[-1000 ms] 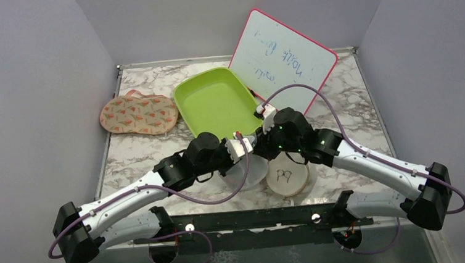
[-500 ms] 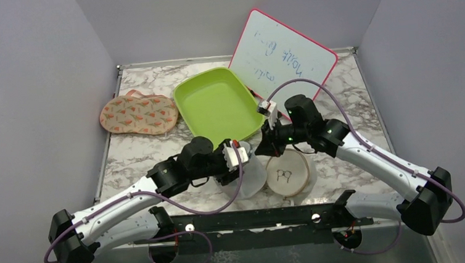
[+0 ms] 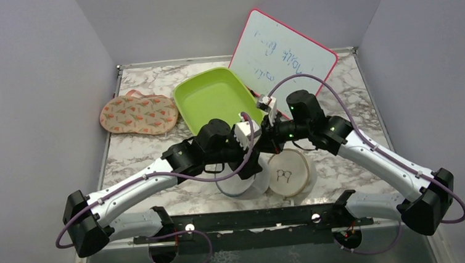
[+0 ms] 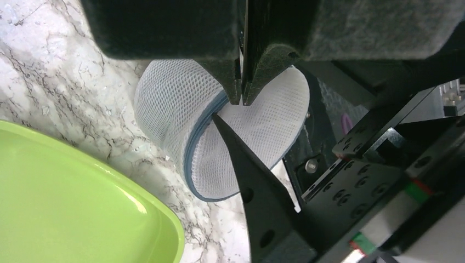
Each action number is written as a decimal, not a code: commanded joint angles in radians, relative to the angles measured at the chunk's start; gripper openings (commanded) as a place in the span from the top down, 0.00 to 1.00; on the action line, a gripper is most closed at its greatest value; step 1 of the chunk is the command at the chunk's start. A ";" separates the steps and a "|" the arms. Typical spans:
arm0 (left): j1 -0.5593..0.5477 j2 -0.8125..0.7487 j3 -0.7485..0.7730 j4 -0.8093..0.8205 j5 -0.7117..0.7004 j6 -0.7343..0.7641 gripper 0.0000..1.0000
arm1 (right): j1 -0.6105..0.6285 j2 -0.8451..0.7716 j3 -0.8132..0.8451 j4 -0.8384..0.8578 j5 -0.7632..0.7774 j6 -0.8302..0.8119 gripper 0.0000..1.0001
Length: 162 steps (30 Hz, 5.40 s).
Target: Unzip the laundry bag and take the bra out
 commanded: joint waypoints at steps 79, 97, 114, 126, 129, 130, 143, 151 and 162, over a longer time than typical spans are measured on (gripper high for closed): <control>-0.056 -0.270 -0.252 0.134 -0.081 -0.104 1.00 | -0.207 0.112 -0.411 0.761 -0.783 0.527 0.41; -0.056 -0.256 -0.254 0.156 -0.048 -0.123 1.00 | -0.178 0.187 -0.423 1.005 -0.821 0.731 0.53; -0.055 -0.260 -0.250 0.152 -0.045 -0.132 1.00 | -0.149 0.210 -0.385 0.828 -0.719 0.601 0.77; -0.055 -0.273 -0.251 0.103 -0.048 -0.098 1.00 | -0.149 0.150 -0.238 0.384 -0.498 0.330 0.99; -0.055 -0.290 -0.246 0.067 -0.035 -0.055 1.00 | -0.149 0.106 -0.173 0.197 -0.358 0.200 0.99; -0.055 -0.295 -0.242 0.054 -0.029 -0.038 1.00 | -0.149 0.088 -0.160 0.161 -0.313 0.170 0.99; -0.055 -0.287 -0.175 -0.072 -0.042 0.133 1.00 | -0.061 0.101 -0.075 0.036 0.153 -0.012 0.99; -0.055 -0.300 -0.156 -0.096 -0.123 -0.021 0.71 | -0.060 -0.001 -0.071 0.118 -0.037 0.012 0.99; -0.056 -0.107 -0.004 -0.117 -0.131 -0.240 0.36 | -0.060 -0.017 -0.101 0.170 -0.241 0.074 0.99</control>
